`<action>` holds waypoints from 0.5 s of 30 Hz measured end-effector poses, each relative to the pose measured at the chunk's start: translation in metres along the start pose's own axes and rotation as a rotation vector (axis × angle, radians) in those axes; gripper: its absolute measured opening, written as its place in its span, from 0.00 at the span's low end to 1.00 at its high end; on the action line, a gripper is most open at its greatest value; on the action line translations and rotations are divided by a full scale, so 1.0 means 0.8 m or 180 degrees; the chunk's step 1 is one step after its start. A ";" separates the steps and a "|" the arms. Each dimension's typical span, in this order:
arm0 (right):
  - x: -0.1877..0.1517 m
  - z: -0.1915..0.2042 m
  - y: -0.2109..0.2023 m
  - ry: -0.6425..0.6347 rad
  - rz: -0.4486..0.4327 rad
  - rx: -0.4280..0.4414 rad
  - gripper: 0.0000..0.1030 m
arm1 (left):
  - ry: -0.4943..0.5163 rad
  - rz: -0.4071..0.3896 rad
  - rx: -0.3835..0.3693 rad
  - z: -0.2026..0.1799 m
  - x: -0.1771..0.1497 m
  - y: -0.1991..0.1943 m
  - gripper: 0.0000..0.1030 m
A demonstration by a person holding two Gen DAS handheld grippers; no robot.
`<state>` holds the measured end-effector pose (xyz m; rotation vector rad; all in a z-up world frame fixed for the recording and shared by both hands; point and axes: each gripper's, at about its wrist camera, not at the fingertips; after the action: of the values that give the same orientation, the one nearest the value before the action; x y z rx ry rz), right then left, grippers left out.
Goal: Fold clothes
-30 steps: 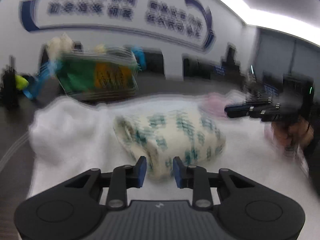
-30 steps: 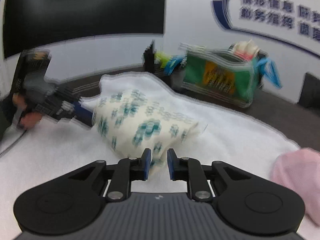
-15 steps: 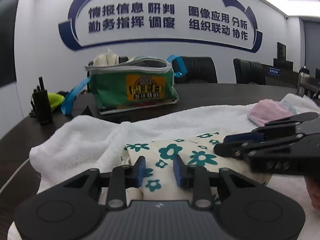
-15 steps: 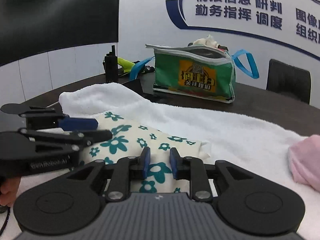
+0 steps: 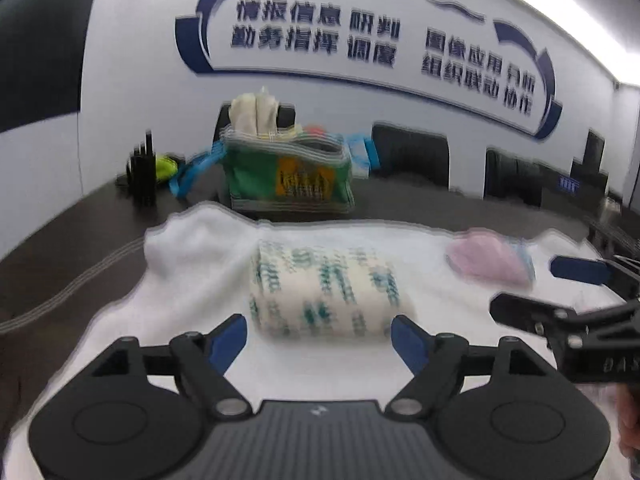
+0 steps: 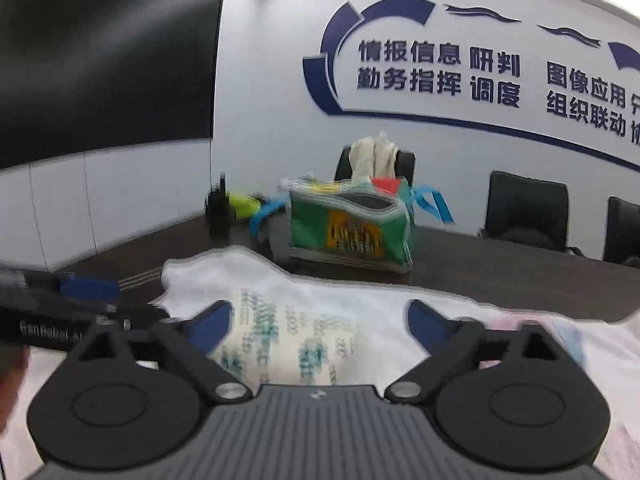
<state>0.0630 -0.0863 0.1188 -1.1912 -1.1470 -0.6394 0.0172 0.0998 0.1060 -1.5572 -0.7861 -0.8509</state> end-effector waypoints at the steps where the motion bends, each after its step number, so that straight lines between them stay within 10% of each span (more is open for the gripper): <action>1: -0.018 0.001 -0.012 0.0015 0.0098 -0.0048 1.00 | 0.0003 0.0044 -0.0011 -0.007 -0.014 -0.004 0.76; 7: -0.106 -0.014 -0.043 0.0760 0.0718 -0.0254 1.00 | 0.0075 0.0295 0.0006 -0.036 -0.080 0.002 0.84; 15: -0.166 0.006 -0.035 0.0625 0.1070 -0.0849 1.00 | 0.0159 0.0439 0.0195 -0.036 -0.112 0.022 0.93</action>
<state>-0.0083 -0.1125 0.0061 -1.4729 -0.6892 -0.6459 -0.0171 0.0659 0.0231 -1.5120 -0.6552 -0.7552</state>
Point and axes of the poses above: each gripper's, at about its wrist camera, not at the fingertips, and y roughly the way its jaws point, z to its left, x to its top
